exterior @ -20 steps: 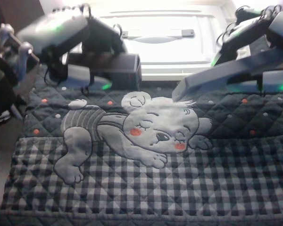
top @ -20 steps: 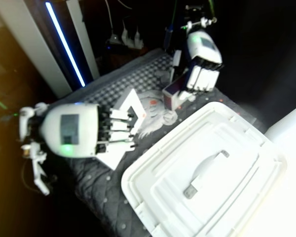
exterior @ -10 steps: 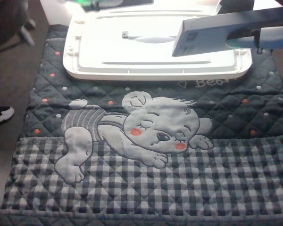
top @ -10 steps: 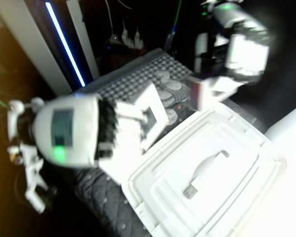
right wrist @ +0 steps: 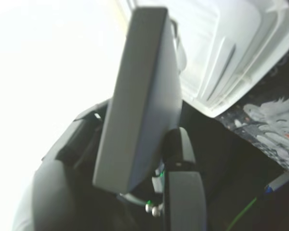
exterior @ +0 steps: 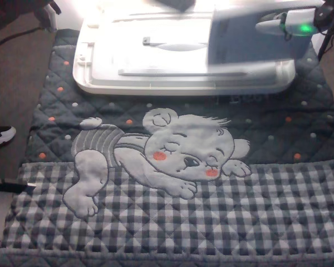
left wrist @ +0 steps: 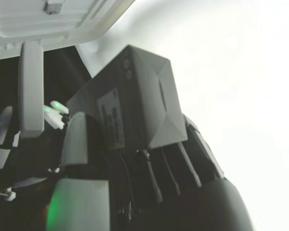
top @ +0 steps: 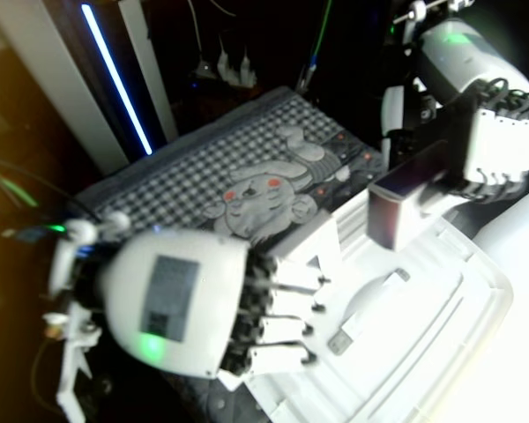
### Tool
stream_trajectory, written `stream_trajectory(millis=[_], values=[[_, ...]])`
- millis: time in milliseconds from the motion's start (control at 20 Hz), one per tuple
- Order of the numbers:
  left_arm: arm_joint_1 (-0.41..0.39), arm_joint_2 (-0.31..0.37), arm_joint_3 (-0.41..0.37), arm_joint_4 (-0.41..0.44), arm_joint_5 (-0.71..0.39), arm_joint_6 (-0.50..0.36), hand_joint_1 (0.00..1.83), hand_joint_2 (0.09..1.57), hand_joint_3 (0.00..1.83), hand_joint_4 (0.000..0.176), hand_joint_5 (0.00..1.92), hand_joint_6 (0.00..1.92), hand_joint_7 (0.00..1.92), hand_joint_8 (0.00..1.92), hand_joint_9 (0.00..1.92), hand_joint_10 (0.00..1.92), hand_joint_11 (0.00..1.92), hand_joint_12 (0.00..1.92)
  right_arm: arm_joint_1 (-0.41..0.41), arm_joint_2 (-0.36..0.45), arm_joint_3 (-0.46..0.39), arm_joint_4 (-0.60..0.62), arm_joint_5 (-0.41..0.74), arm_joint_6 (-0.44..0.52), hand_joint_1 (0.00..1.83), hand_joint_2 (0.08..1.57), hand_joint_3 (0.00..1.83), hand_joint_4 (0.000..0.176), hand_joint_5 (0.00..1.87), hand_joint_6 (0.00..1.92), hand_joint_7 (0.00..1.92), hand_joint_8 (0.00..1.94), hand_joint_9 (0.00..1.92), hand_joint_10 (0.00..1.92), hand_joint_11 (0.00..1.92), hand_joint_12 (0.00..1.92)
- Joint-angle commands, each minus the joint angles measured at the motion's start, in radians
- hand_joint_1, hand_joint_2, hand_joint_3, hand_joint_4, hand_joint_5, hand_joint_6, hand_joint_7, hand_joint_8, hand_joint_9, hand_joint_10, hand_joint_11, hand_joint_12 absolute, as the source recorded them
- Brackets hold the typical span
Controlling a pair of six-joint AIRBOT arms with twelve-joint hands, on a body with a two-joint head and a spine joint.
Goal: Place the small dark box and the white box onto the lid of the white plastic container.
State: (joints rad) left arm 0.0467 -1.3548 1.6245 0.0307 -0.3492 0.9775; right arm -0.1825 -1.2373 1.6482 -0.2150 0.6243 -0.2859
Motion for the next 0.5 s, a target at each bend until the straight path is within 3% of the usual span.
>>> stream_trajectory(millis=[0,50,100,300,350,400,450], values=[[-0.010,0.011,-0.001,-0.009,-0.123,0.001,1.08,0.96,0.00,0.173,0.07,0.00,0.00,0.00,0.00,0.00,0.00,0.01,0.011,0.018,0.003,0.032,0.123,0.005,1.15,1.01,0.00,0.171,0.01,0.00,0.03,0.01,0.04,0.01,0.00,0.30],[-0.007,0.012,-0.003,-0.011,-0.124,0.001,1.00,0.92,0.00,0.175,0.01,0.00,0.00,0.00,0.00,0.00,0.00,0.00,0.011,0.018,0.002,0.032,0.123,0.006,1.16,1.00,0.00,0.175,0.00,0.00,0.01,0.00,0.02,0.00,0.00,0.19],[-0.003,0.012,-0.005,-0.012,-0.125,0.001,0.98,0.91,0.00,0.176,0.00,0.00,0.00,0.00,0.00,0.00,0.00,0.00,0.011,0.018,0.002,0.029,0.123,0.014,1.13,0.99,0.00,0.176,0.00,0.00,0.01,0.00,0.02,0.00,0.00,0.24],[0.021,0.030,-0.037,-0.012,-0.154,0.001,0.94,0.91,0.00,0.176,0.00,0.00,0.00,0.00,0.00,0.00,0.00,0.00,0.011,0.034,-0.024,0.008,0.133,0.022,1.12,0.97,0.00,0.176,0.00,0.00,0.00,0.00,0.00,0.00,0.00,0.07],[0.028,0.040,-0.054,-0.012,-0.168,0.001,0.97,0.90,0.00,0.165,0.00,0.00,0.00,0.00,0.00,0.00,0.00,0.00,0.011,0.050,-0.034,0.008,0.148,0.023,1.08,0.96,0.00,0.145,0.00,0.00,0.00,0.00,0.00,0.00,0.00,0.07],[0.033,0.048,-0.070,-0.005,-0.183,0.001,1.00,0.90,0.00,0.149,0.00,0.00,0.00,0.00,0.00,0.00,0.00,0.00,0.011,0.072,-0.049,0.008,0.166,0.023,1.07,0.96,0.00,0.151,0.00,0.00,0.00,0.00,0.00,0.00,0.00,0.01],[0.036,0.054,-0.081,0.000,-0.195,0.001,0.99,0.89,0.00,0.159,0.00,0.00,0.00,0.00,0.00,0.00,0.00,0.00,0.011,0.091,-0.065,0.008,0.181,0.023,1.06,0.95,0.00,0.137,0.00,0.00,0.00,0.00,0.00,0.00,0.06,0.03]])
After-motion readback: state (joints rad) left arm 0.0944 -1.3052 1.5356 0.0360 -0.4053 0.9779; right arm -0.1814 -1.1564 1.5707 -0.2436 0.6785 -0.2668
